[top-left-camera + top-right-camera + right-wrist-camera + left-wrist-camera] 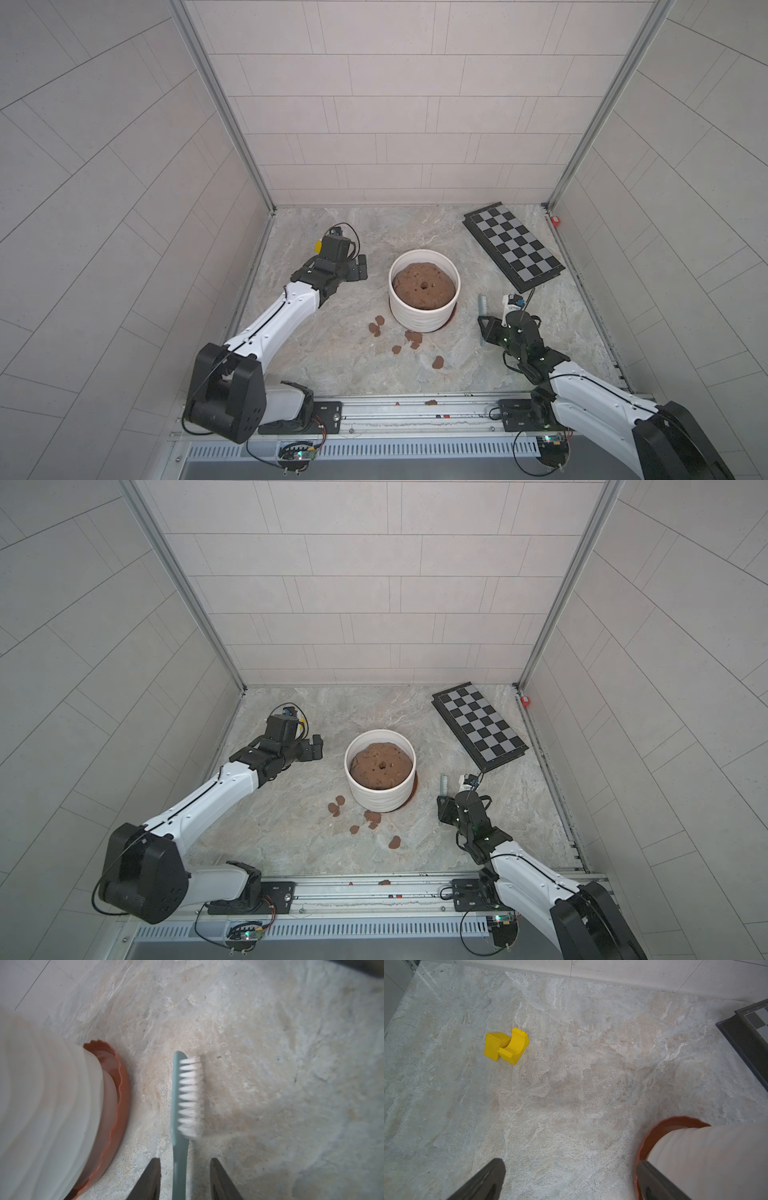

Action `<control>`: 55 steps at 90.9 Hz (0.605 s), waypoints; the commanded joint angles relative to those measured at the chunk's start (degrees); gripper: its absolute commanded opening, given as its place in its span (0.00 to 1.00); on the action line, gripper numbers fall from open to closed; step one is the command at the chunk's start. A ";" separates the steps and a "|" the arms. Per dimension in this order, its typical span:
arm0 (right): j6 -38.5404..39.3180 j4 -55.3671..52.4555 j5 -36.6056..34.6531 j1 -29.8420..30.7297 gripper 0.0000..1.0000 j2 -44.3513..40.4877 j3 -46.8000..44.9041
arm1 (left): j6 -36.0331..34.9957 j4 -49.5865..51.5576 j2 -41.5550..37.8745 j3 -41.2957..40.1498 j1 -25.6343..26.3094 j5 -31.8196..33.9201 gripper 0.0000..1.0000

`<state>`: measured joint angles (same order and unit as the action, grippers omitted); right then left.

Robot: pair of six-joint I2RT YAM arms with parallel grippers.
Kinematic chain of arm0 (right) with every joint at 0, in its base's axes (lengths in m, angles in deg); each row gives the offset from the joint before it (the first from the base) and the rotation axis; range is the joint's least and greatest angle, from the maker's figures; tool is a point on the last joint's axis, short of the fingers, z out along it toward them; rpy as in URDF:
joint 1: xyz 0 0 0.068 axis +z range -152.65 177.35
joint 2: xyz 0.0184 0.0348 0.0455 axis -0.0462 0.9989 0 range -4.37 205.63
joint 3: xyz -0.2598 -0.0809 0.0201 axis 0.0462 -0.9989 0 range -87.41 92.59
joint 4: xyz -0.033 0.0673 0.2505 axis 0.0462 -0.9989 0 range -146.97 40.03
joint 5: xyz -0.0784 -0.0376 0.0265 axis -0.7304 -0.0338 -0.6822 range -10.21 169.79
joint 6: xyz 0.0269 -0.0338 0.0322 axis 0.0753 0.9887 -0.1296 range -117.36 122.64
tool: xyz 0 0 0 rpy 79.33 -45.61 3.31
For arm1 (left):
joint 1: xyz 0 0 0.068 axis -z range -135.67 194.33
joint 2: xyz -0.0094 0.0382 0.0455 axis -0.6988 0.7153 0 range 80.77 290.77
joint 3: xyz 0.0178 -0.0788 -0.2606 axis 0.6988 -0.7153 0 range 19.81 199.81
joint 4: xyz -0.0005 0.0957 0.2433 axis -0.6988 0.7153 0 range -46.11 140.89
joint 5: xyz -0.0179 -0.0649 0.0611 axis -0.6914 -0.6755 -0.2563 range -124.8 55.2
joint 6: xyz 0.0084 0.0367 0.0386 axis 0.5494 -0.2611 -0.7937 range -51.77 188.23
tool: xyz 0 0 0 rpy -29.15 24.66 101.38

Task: Scrub the dried mud off the ceramic pot
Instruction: Place the brush at the center of the board, then reset both arms

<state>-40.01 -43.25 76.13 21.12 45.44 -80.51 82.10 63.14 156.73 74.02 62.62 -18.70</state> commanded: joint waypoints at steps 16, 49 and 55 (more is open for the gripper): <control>7.73 -7.57 -11.67 -1.42 0.79 -6.58 8.36 | -3.86 -3.78 1.89 -2.40 -0.88 4.23 1.00; 20.69 -0.08 -6.11 -16.74 1.00 6.56 17.77 | -9.30 -18.82 4.47 -9.42 -6.90 1.36 1.00; 22.84 1.54 -6.35 -17.88 1.00 9.12 19.17 | -9.41 -23.09 4.46 -11.33 -8.13 -0.58 1.00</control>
<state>-23.60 -45.76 68.77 4.67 51.77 -63.90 75.28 49.39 161.02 65.30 55.82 -16.43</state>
